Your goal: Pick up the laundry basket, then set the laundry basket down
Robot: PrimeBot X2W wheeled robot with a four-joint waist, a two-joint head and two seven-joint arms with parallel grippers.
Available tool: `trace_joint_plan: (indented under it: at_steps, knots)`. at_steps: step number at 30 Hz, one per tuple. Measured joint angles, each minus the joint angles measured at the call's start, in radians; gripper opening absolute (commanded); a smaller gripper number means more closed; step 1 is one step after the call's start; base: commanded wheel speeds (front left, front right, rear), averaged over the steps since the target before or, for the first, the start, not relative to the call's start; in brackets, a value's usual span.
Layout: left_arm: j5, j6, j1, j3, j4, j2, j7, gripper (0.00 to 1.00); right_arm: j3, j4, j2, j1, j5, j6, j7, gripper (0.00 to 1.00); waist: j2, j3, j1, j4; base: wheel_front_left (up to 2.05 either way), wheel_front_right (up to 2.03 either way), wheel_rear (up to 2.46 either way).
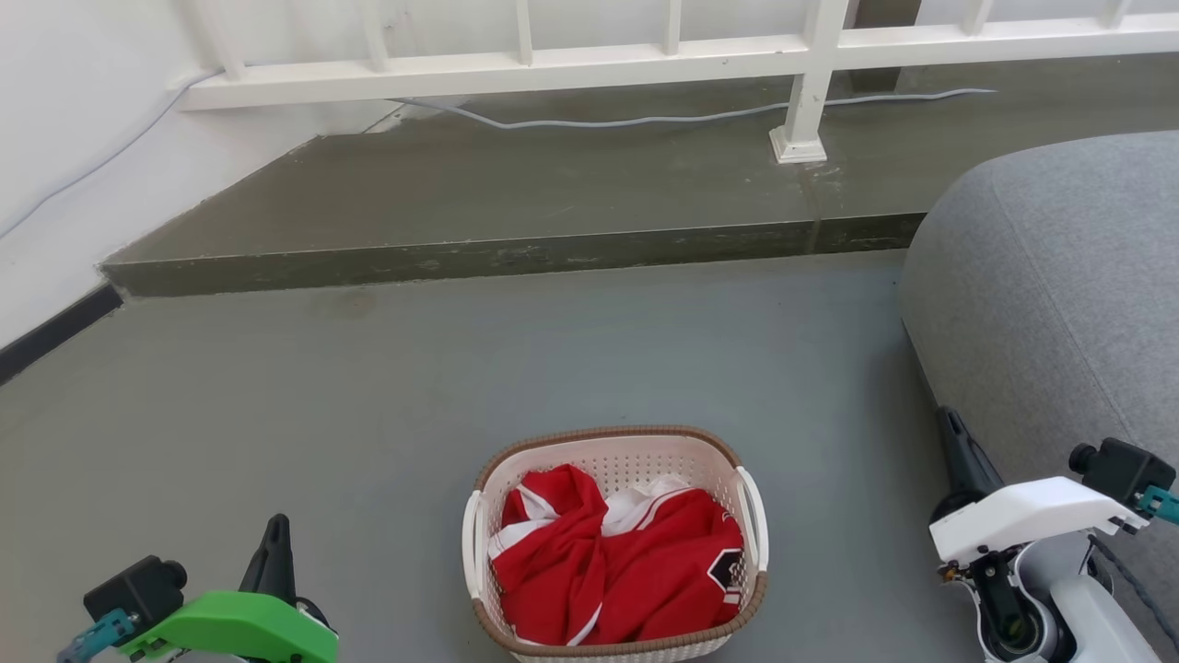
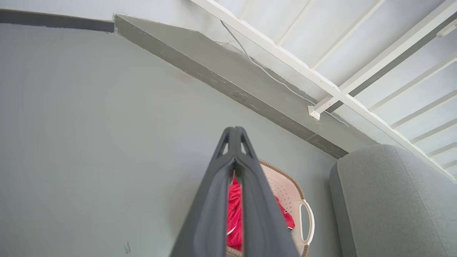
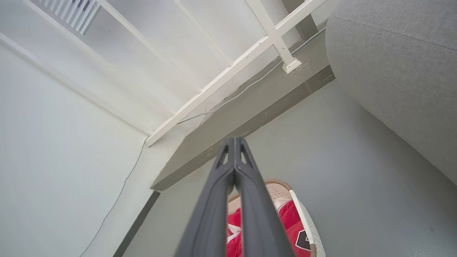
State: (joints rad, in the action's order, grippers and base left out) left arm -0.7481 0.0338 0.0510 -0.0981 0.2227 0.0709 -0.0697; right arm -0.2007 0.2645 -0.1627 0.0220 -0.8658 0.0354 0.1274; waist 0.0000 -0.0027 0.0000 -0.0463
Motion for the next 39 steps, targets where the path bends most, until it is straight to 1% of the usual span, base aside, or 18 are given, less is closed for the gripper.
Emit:
trace_joint_plan:
  at_steps: [11, 13, 16, 17, 19, 22, 28, 32, 39]
  knots:
    - [-0.152, -0.026, -0.012, 0.032, 0.013, -0.007, 0.031, 0.0, 0.051, 0.0, 0.014, 0.002, -0.132, -0.026, -0.033, 0.0, 0.0, 0.001, 0.0, 0.008, 0.0, 0.0, 0.0]
    - [-0.178, -0.034, -0.014, 0.035, 0.018, -0.01, 0.038, 0.0, 0.062, 0.001, 0.017, 0.003, -0.155, -0.027, -0.044, 0.0, 0.0, 0.001, 0.0, 0.01, 0.0, 0.0, 0.0]
    - [-0.219, -0.036, -0.022, 0.041, 0.021, -0.014, 0.048, 0.0, 0.074, 0.001, 0.022, 0.008, -0.192, -0.037, -0.054, 0.0, 0.0, 0.001, 0.0, 0.012, 0.0, 0.0, 0.0]
    - [-0.234, -0.043, -0.025, 0.044, 0.022, -0.015, 0.052, 0.0, 0.078, 0.001, 0.025, 0.009, -0.202, -0.037, -0.055, 0.0, 0.0, 0.001, 0.0, 0.013, 0.0, 0.0, 0.0]
    - [-0.253, -0.045, -0.031, 0.052, 0.022, -0.016, 0.057, 0.0, 0.089, 0.001, 0.03, 0.01, -0.229, -0.046, -0.065, 0.0, 0.0, 0.002, 0.0, 0.014, 0.0, 0.0, 0.0]
    - [-0.299, -0.052, -0.037, 0.063, 0.024, -0.016, 0.063, 0.0, 0.103, 0.001, 0.034, 0.01, -0.263, -0.049, -0.071, 0.0, 0.0, 0.002, 0.0, 0.016, 0.0, 0.0, 0.0]
    - [-0.373, -0.062, -0.046, 0.076, 0.027, -0.018, 0.08, 0.0, 0.132, 0.002, 0.04, 0.011, -0.335, -0.065, -0.093, 0.0, 0.0, 0.002, 0.0, 0.021, 0.0, 0.0, 0.0]
    - [-0.429, -0.079, -0.048, 0.091, 0.029, -0.02, 0.089, 0.0, 0.15, 0.003, 0.047, 0.011, -0.383, -0.075, -0.107, 0.0, 0.0, 0.003, 0.0, 0.024, 0.0, 0.0, 0.0]
    - [-0.521, -0.096, -0.061, 0.106, 0.032, -0.022, 0.114, 0.0, 0.183, 0.005, 0.062, 0.014, -0.468, -0.09, -0.129, 0.0, 0.0, 0.003, 0.0, 0.029, 0.0, 0.0, 0.0]
